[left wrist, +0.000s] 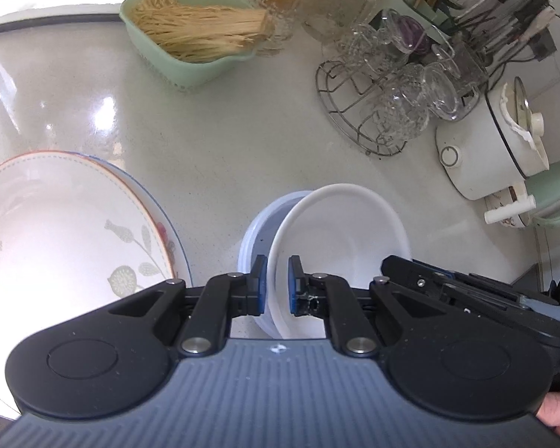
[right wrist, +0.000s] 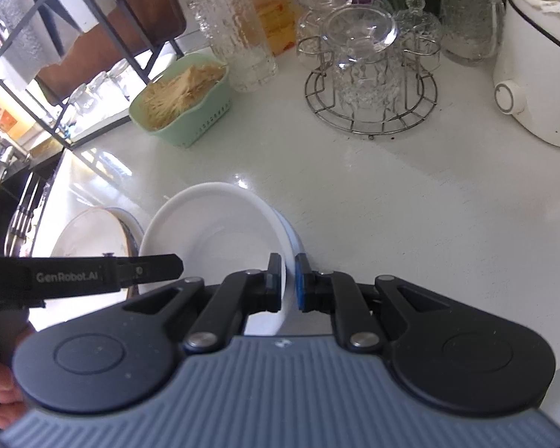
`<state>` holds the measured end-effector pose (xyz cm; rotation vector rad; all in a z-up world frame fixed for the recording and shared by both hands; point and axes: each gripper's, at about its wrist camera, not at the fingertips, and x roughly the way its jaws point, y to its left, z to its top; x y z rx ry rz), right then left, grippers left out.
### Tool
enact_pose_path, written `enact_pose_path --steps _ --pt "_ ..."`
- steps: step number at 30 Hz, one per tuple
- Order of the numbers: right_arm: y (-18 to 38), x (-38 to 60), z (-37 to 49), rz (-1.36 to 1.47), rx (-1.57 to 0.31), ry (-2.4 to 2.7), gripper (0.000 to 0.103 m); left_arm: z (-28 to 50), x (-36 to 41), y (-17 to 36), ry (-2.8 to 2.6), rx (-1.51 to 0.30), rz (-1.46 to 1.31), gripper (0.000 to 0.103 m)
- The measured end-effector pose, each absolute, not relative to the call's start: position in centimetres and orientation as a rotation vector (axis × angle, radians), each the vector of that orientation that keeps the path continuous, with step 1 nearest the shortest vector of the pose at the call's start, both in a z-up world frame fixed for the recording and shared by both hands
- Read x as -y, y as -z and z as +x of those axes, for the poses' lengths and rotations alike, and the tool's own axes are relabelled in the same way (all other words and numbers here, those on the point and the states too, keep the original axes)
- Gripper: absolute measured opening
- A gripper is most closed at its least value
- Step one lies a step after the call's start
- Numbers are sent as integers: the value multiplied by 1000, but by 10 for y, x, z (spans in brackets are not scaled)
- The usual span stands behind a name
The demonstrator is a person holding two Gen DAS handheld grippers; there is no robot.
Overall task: Organize plates and bowls
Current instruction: 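Lower the white bowl into the translucent bowls and open the left gripper, then close the left gripper on the rim of the stacked bowls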
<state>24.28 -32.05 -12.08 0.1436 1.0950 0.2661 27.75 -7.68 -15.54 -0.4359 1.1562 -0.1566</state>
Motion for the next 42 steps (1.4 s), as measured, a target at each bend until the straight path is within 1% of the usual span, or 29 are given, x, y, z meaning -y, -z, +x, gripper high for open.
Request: enact_pose_path --steps 1,3,4,5,6,7,8,9,11,16,19,23,24,25,29,31,32,33,36,42 --pt "121 322 243 154 -1101 -251 12 278 76 156 152 -1158 -444 15" --pt "119 328 245 206 -1106 -248 12 277 71 156 152 -1144 -474 23" --pt "118 331 245 224 -1104 -249 12 277 69 156 152 -1139 -487 25" --pt "117 332 246 227 -1099 -248 16 275 67 156 144 -1133 -489 29" --pt "116 334 246 225 -1091 -243 26 274 66 155 134 -1129 -483 33" --pt "116 334 246 222 -1084 -241 33 273 65 155 123 -1129 -482 34" --pt "118 335 247 219 -1082 -240 46 272 63 156 117 -1131 -490 35" --pt "120 335 249 213 -1086 -238 46 271 62 157 114 -1133 -502 36" --pt "127 336 254 216 -1106 -246 46 269 59 158 119 -1132 -511 36" --pt "157 346 267 378 -1231 -229 46 259 60 158 125 -1105 -512 36" --pt "172 346 270 441 -1273 -243 46 255 61 157 116 -1098 -517 35" --pt "184 344 269 512 -1295 -279 34 249 59 159 103 -1096 -537 35" --pt "187 344 269 512 -1303 -273 27 249 58 160 98 -1098 -550 36" --pt "189 344 269 512 -1306 -270 25 250 56 162 92 -1102 -567 36" --pt "190 343 268 493 -1298 -284 24 251 53 168 80 -1114 -608 36" --pt "188 343 268 463 -1299 -291 22 254 53 171 79 -1129 -626 47" --pt "187 343 269 449 -1297 -289 21 256 53 173 79 -1142 -640 59" --pt "185 343 269 434 -1295 -288 20 257 54 173 86 -1145 -646 61" --pt "183 349 269 409 -1292 -282 19 261 62 170 115 -1129 -612 61" --pt "180 365 261 396 -1285 -238 17 270 88 171 181 -1155 -525 60"
